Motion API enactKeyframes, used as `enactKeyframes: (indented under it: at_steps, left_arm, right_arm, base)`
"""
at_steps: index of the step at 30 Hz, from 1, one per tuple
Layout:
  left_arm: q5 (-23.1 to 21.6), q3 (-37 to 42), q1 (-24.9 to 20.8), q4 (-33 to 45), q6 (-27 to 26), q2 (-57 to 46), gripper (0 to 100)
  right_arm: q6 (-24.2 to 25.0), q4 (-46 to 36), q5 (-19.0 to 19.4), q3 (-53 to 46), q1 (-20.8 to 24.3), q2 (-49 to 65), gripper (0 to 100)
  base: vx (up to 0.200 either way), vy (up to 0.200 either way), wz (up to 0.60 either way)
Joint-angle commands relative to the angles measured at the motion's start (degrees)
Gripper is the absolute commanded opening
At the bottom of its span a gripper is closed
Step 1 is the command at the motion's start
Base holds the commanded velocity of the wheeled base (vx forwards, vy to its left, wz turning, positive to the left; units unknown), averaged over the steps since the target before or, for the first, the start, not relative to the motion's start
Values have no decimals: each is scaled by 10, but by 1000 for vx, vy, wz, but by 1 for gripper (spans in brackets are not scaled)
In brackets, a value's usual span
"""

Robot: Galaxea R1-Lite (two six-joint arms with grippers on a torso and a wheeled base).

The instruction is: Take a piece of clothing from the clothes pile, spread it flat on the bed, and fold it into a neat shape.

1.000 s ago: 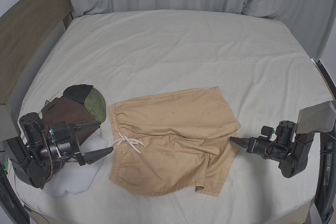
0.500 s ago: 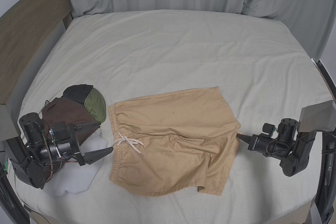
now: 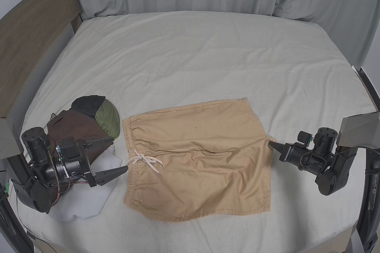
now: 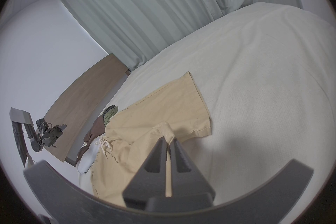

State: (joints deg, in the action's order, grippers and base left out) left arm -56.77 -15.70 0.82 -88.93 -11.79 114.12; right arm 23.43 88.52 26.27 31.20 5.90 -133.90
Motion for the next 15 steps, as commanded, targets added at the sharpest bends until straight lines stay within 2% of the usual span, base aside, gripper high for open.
enactKeyframes:
  at_steps: [1,8,9,13,15]
  left_arm:
    - [0,1,0,0,0,4,100]
    - [0,0,1,0,0,4,100]
    - [0,0,1,0,0,4,100]
    - [0,0,1,0,-1,4,100]
    - [0,0,1,0,0,4,100]
  right_arm:
    - [0,1,0,2,6,-1,0]
    - [-2,1,0,-1,5,-1,0]
    - [-3,1,0,-2,5,0,100]
    - [-7,1,4,-25,5,8,100]
    - [-21,0,18,-50,4,23,100]
  base:
    - [0,0,0]
    - [0,0,0]
    - [0,0,0]
    - [0,0,0]
    - [0,0,0]
